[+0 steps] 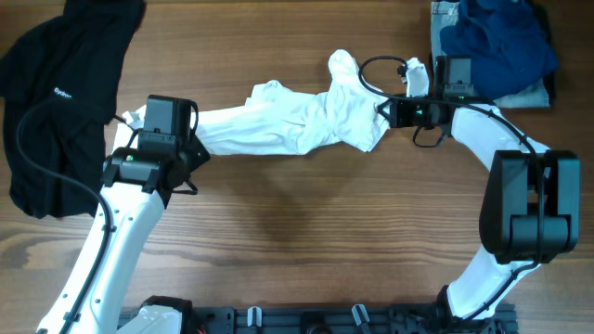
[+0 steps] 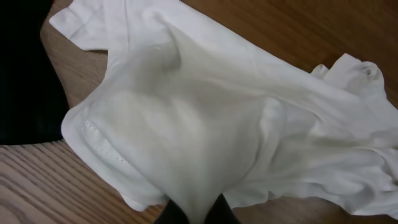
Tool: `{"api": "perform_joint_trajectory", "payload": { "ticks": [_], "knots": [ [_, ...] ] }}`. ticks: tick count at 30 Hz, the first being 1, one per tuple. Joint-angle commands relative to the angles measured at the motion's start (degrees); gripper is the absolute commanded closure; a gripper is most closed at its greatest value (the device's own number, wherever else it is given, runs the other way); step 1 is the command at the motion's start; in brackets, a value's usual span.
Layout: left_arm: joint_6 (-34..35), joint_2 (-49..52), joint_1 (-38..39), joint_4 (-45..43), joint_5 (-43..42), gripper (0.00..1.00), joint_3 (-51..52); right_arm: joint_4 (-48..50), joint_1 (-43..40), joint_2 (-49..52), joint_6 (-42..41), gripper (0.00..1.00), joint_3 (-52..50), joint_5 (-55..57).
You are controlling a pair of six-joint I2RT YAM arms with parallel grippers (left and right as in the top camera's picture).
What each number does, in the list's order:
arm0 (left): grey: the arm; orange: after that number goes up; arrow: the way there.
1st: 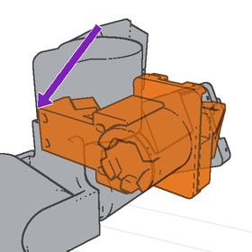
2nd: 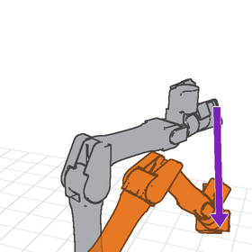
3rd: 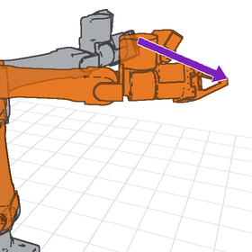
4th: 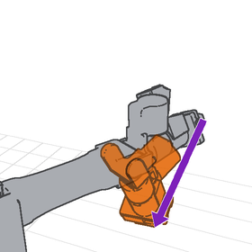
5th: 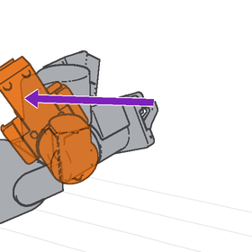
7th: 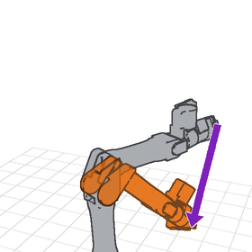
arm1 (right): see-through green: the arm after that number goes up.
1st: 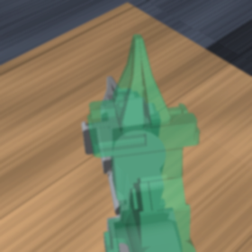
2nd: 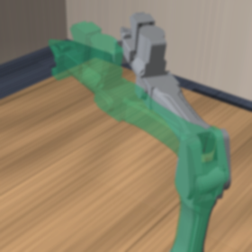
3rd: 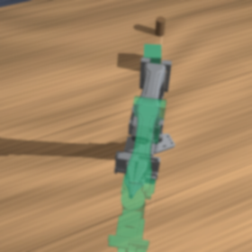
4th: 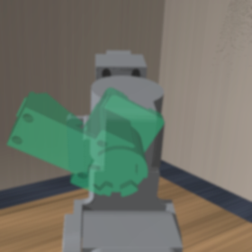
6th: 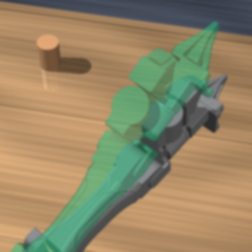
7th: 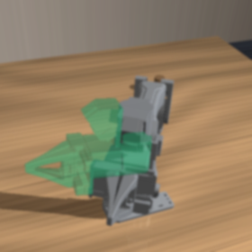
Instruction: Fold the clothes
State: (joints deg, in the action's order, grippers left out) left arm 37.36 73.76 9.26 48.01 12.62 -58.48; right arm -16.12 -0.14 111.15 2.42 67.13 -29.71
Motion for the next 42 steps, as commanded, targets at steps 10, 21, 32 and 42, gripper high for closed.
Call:
{"api": "perform_joint_trajectory", "payload": {
  "ticks": [10,21,32,42],
  "knots": [
    [-11.72,-9.25,-0.79,-11.19,8.46,0.96,-11.02,-18.38,-12.48,-31.54,-9.05,0.96,12.39,2.91],
    [-14.64,-41.16,5.2,-10.95,3.21,0.96,-13.66,-46.82,-24.9,-56.46,-9.84,0.96,36.81,7.39],
    [-14.75,-37.79,5.46,-1.97,4.42,0.96,-14.21,-65.64,-24.9,-49.92,-4.79,0.96,55.23,8.28],
    [-14.45,0.13,0.79,-10.29,4.33,0.96,-14.21,-61.99,-11.5,-10.01,1.31,0.96,55.23,8.66]
  ]
}}
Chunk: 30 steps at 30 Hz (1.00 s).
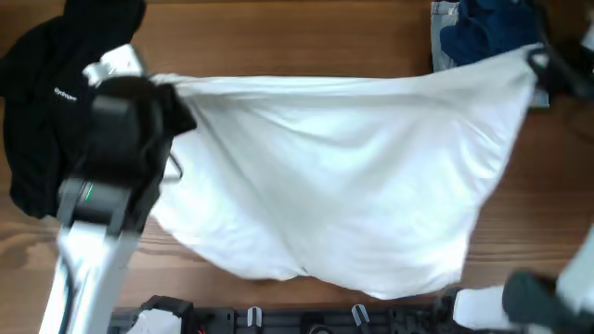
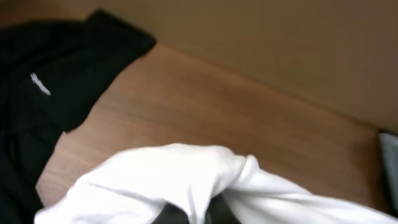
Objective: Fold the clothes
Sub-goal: 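Lay the white shirt flat, both grippers holding its top corners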
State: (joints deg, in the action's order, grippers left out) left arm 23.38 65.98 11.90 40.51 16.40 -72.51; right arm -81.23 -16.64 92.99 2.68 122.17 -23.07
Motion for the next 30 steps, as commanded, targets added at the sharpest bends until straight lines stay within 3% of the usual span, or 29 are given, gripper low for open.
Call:
{"api": "perform_joint_trajectory", "payload": {
  "ticks": [1,3,9,13,17,22,25,29,30],
  "knots": [
    [-0.46,11.96,-2.19,-5.55,0.55,0.96,-0.17,5.66,6.73,12.33,-0.26,0.96,0.2,2.64],
    [-0.48,18.97,-2.4,-11.65,0.55,0.96,-0.17,12.44,9.66,20.61,-2.27,0.96,0.2,3.67],
    [-0.48,43.82,-2.38,-41.22,0.55,0.96,-0.17,39.04,16.24,42.64,-6.34,0.96,0.2,4.28],
    [-0.5,57.68,-2.51,-60.87,0.61,0.75,-0.17,54.69,20.44,53.4,-11.17,0.96,0.2,8.63],
    [-0.48,63.63,-3.87,-73.09,0.85,0.53,-0.17,64.52,21.73,57.99,-15.41,0.96,0.17,13.9],
    [-0.48,64.11,-8.9,-77.59,0.98,0.48,-1.51,73.26,20.41,57.7,-16.61,0.94,0.2,14.36],
    [-0.5,64.11,-10.23,-76.81,1.01,0.47,-1.92,74.14,18.78,56.96,-16.76,0.84,0.22,14.4],
    [-0.76,64.11,-10.62,-73.2,1.05,0.44,-1.92,73.64,16.15,56.65,-16.72,0.48,0.22,14.12],
    [-1.2,64.11,-10.78,-72.63,1.05,0.43,-1.92,73.0,15.72,56.35,-16.72,0.44,0.22,14.1]
  ]
}}
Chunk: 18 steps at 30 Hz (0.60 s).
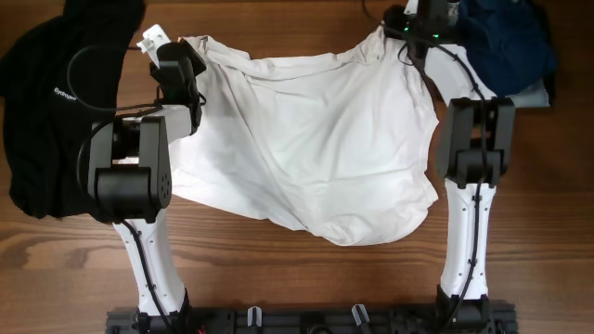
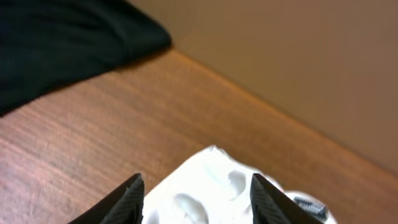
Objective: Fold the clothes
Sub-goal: 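Lay the white shirt flat, both grippers holding its top corners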
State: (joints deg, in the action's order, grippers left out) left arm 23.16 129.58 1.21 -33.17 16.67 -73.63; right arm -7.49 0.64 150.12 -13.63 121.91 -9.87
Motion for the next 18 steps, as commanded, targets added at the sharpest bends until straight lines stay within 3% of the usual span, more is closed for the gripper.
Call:
{"api": "perform_joint_trajectory", "payload": {
  "ticks": [1,3,5,10,13,18],
  "knots": [
    [-2.25,0.48,-0.24,1.09,0.79,0.43,-0.81,-1.33,-1.86,-1.42,-0.22,0.4,0.48,0.46],
    [-3.5,-0.24,-0.39,1.09,1.09,0.42,-0.81,-2.67,-2.03,-3.63,1.55,0.31,0.48,-1.88],
    [-3.5,-2.1,-0.37,1.81,1.42,0.42,-0.81,-5.64,-1.88,-7.08,2.34,0.29,0.48,-4.24],
    [-3.43,-13.07,-0.37,23.89,1.36,0.34,-0.81,-19.74,1.25,-13.11,3.37,0.29,0.48,-6.91],
    [-3.21,-16.31,-0.37,36.54,0.44,0.3,-0.81,-23.69,4.37,-12.61,3.04,0.36,0.2,-4.13],
    [-2.51,-16.41,-0.37,47.12,0.33,0.3,-0.81,-26.67,7.23,-11.89,-0.63,0.52,-1.55,3.58]
  ]
}}
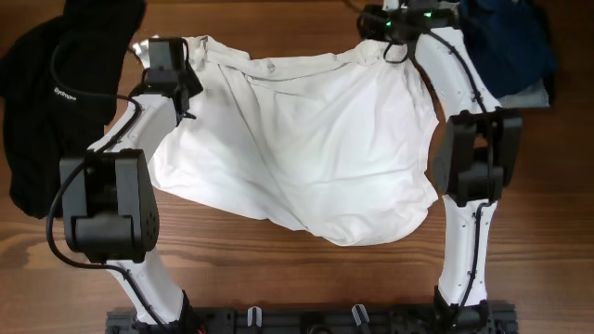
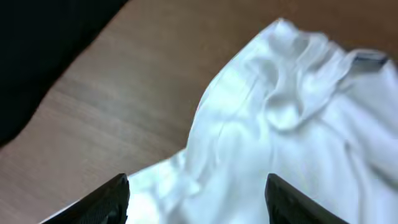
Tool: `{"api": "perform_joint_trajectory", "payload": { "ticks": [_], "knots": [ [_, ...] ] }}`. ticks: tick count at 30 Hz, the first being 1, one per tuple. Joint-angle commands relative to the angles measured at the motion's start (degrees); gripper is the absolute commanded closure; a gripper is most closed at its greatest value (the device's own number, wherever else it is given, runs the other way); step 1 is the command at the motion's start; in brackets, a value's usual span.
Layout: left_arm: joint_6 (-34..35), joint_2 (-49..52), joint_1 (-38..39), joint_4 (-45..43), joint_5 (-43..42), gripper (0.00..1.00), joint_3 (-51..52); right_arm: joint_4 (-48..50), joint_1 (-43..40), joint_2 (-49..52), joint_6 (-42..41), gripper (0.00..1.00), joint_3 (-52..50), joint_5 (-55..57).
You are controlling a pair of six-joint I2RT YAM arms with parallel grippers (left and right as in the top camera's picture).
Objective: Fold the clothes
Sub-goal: 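Lay the white shirt flat, both grippers holding its top corners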
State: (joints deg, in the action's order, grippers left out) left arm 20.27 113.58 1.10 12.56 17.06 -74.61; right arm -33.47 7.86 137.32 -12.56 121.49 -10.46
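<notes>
A white shirt [image 1: 306,139] lies spread out on the wooden table [image 1: 278,278], its upper edge toward the far side. My left gripper [image 1: 165,57] sits at the shirt's far left corner. In the left wrist view it [image 2: 196,190] stands open, fingers wide apart, over rumpled white cloth [image 2: 273,124] with nothing pinched. My right gripper [image 1: 394,20] is at the shirt's far right corner; whether it holds the cloth is hidden from above.
A black garment [image 1: 56,102] lies heaped at the far left, close beside the left gripper. A dark blue garment [image 1: 506,42] rests on a folded grey piece [image 1: 534,93] at the far right. Both arms stretch along the shirt's sides.
The shirt lies as it did. My left gripper stays open, its fingers now wider, looking down on the shirt's corner. The left elbow has dropped nearer; the right gripper has shifted slightly left.
First the shirt was a bunched strip mid-table, pinched at both ends by my grippers. Then it hung stretched wide between them above the table. Then it lay flat with the left gripper open at its corner, and it still lies spread.
</notes>
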Motion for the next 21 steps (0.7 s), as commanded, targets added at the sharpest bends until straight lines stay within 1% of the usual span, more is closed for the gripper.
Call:
{"api": "perform_joint_trajectory", "payload": {
  "ticks": [1,2,5,10,14,21],
  "knots": [
    [1.77,-0.42,-0.26,2.75,-0.09,0.3,0.17,-2.12,0.07,1.49,-3.65,0.58,-1.16,4.74],
    [2.6,-0.42,-0.26,3.23,-0.07,0.3,0.17,-2.97,0.07,1.77,-4.5,0.6,-1.16,5.66],
    [2.71,-0.42,-0.26,3.41,-0.57,0.3,0.17,-5.07,0.07,2.21,-5.64,0.64,-1.16,8.41],
    [2.71,-0.42,-0.26,3.41,-0.57,0.3,0.17,-6.88,0.07,3.91,-5.64,0.66,-1.2,9.25],
    [2.69,-0.42,-0.26,3.39,-0.55,0.3,0.17,-6.93,0.0,4.85,-5.62,0.68,-1.2,11.8],
    [2.69,-0.42,-0.26,3.37,-0.52,0.3,0.17,-6.21,0.0,7.61,-5.62,0.7,-1.2,11.8]
  ]
}}
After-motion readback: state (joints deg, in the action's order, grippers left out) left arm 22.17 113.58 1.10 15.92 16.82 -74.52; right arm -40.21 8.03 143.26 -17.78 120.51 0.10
